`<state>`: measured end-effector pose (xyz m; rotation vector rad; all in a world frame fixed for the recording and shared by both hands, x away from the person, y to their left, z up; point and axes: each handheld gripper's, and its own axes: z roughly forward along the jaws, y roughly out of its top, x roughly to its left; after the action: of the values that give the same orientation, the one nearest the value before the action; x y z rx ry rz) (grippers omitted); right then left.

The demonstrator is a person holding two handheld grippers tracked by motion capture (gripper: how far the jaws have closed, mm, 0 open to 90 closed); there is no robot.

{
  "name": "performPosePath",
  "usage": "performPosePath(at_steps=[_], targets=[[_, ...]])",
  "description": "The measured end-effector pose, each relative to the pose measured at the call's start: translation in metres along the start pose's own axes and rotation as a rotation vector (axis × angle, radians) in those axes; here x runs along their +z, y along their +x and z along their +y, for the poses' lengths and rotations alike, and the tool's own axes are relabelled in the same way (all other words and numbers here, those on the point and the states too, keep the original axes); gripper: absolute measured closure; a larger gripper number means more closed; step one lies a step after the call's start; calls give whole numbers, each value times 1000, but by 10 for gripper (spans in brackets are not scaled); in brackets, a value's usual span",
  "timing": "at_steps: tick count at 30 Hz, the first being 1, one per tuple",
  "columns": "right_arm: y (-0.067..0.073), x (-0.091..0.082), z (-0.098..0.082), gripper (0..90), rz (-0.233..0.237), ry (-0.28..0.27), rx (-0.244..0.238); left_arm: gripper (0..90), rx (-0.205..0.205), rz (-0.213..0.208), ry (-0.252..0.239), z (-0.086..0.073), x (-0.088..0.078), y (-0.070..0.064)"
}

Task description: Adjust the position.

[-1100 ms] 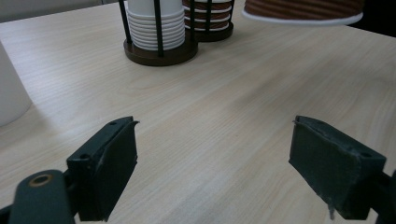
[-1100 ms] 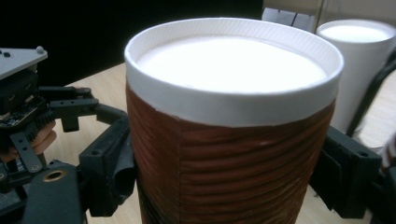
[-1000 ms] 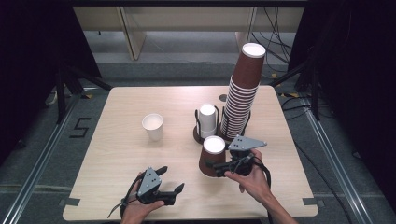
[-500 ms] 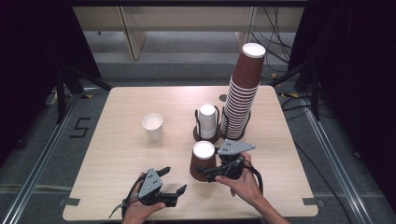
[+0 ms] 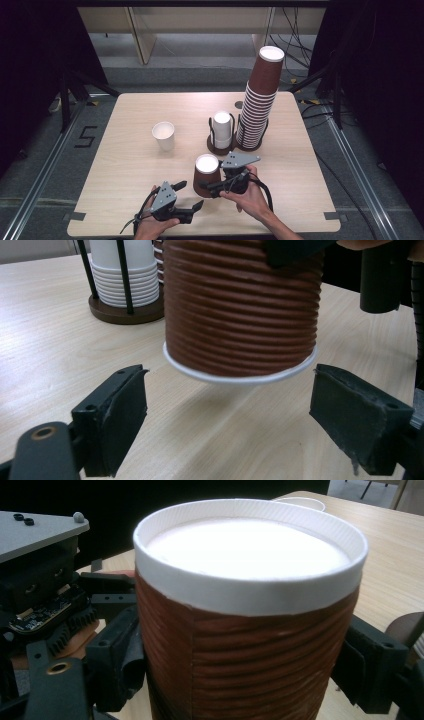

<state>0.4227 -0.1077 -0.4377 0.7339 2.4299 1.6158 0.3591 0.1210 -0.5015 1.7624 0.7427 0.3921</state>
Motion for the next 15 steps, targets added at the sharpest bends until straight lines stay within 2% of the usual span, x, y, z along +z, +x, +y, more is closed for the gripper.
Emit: performPosePath(at_steps=[1,4,7,9,10,15], targets=[[0,1,0,192,-4,-8,-10,146,-1,-7,-4,0,1,0],[2,4,0,193,24,-11,-9,145,-7,-7,-2,0,1,-1],[3,5,0,194,8,-5,-26,145,-12,-16,-6,0,2,-1],[6,8,0,194,32,-10,-18,145,-19,-32,-16,0,2,-1],[9,7,0,195,29,11,3,145,-20,-28,-18,1,2,-1],[12,11,0,197,35,0,-30,129,-48,-37,-23,0,3,-1]])
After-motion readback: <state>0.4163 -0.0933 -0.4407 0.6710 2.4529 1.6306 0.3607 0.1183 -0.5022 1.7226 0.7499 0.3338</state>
